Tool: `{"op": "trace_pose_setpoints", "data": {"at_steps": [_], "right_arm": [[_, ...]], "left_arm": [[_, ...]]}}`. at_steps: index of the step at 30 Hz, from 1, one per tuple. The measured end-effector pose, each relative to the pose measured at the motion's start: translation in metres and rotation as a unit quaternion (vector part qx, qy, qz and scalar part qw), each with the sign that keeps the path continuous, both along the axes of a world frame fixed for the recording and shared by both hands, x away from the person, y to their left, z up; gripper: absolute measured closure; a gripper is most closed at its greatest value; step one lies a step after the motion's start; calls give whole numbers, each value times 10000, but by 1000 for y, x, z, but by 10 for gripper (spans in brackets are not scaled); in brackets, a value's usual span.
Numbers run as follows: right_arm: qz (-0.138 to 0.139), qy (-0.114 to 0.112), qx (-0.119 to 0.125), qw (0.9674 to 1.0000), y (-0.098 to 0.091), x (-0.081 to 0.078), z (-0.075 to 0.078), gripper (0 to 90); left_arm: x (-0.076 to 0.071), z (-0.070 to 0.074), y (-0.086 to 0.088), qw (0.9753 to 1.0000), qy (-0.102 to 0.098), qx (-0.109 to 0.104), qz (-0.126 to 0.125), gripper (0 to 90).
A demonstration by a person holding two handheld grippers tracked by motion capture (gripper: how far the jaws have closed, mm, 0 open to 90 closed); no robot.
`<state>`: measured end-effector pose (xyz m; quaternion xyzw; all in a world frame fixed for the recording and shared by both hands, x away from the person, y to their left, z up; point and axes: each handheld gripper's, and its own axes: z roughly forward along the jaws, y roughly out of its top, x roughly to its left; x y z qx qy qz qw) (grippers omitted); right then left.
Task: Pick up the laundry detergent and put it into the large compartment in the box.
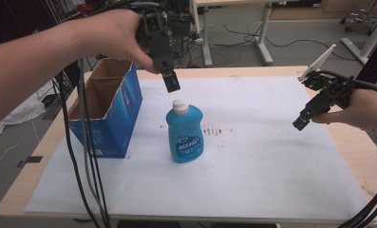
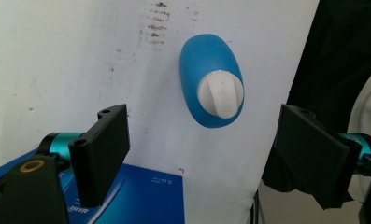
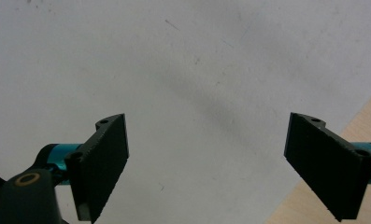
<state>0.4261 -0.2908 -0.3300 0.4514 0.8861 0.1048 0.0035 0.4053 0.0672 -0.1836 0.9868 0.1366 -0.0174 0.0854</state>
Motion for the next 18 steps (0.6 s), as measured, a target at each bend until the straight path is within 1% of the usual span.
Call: {"op": "trace_pose_setpoints", "data": {"at_steps": [2,3,4,5,7,10,13,16,17,18], "right_arm": [[-19,13,0,10000,1,0,0,131],[-21,13,-1,10000,1,0,0,131],[-17,11,1,10000,1,0,0,130],[-17,11,1,10000,1,0,0,130],[-18,18,-6,10000,1,0,0,130],[-6,22,3,10000,1,0,-1,130],[-18,40,-5,10000,1,-1,-2,130],[-4,35,-8,10000,2,0,-2,130],[2,31,2,10000,2,0,-2,130],[2,31,2,10000,2,0,-2,130]], "left_arm": [[-3,-6,-3,10000,41,13,-35,182],[-3,-6,-3,10000,41,13,-35,182],[-5,-11,-4,10000,68,1,-49,182],[-5,-11,-4,10000,68,1,-49,182],[-7,-18,-5,10000,37,64,-47,182],[-8,-25,-5,10000,84,15,-51,182],[-9,-32,-6,9999,70,65,-65,182],[-10,-35,-7,9999,108,76,-62,182],[-12,-40,-9,9999,112,88,-68,182],[-12,-40,-9,9999,112,88,-68,182]]}}
